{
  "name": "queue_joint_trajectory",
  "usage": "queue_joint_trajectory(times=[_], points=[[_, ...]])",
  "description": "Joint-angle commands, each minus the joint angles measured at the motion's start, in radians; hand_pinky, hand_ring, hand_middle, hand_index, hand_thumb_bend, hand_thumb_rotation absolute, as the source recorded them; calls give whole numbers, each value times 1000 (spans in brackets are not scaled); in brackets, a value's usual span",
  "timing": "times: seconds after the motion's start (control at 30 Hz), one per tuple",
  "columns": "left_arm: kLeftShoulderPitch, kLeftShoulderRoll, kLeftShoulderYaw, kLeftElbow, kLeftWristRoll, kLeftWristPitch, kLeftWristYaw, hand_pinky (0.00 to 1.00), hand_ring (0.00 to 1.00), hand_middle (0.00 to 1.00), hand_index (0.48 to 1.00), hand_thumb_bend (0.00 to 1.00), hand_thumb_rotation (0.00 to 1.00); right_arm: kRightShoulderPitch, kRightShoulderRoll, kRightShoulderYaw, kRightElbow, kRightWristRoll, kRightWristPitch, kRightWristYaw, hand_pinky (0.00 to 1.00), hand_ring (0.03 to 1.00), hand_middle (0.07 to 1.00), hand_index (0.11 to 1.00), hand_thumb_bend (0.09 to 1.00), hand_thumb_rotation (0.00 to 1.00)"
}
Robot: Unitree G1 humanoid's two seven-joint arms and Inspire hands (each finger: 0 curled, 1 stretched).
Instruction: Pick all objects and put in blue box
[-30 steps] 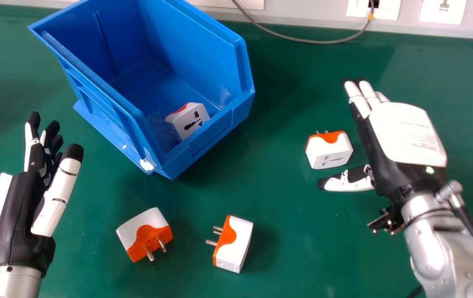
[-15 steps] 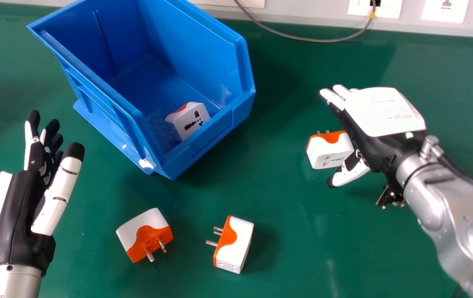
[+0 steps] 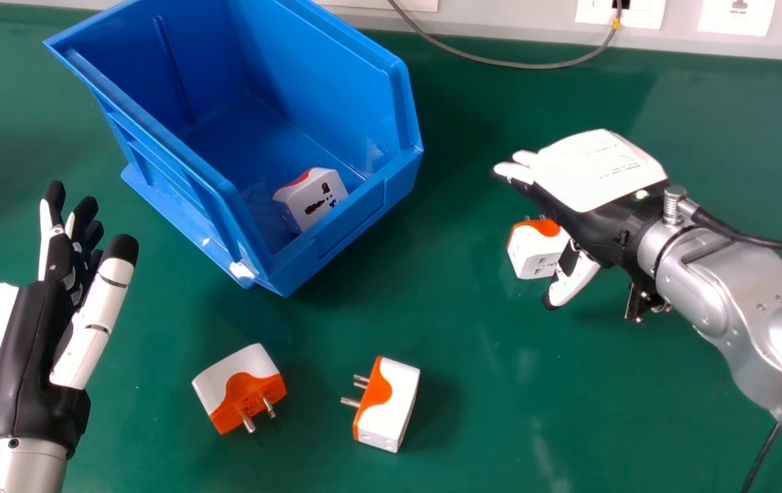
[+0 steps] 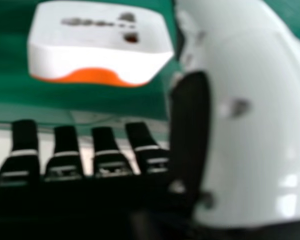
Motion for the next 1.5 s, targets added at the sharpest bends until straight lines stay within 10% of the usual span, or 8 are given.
queue_joint_trajectory(times=[0.0, 0.5, 1.47], points=[[5, 0, 6, -27, 1, -6, 6, 1000, 1000, 1000, 1000, 505, 753, -50, -18, 4, 21, -8, -15, -3, 813, 908, 927, 897, 643, 192], [2, 5, 11, -15, 1, -23, 4, 1000, 1000, 1000, 1000, 498, 741, -109, 19, 49, 168, -1, 0, -4, 812, 903, 925, 893, 608, 201], [-1, 13, 18, -40, -3, 12, 7, 985, 987, 985, 985, 502, 663, -210, 78, 99, 334, 1, 31, -54, 801, 891, 910, 872, 597, 194]])
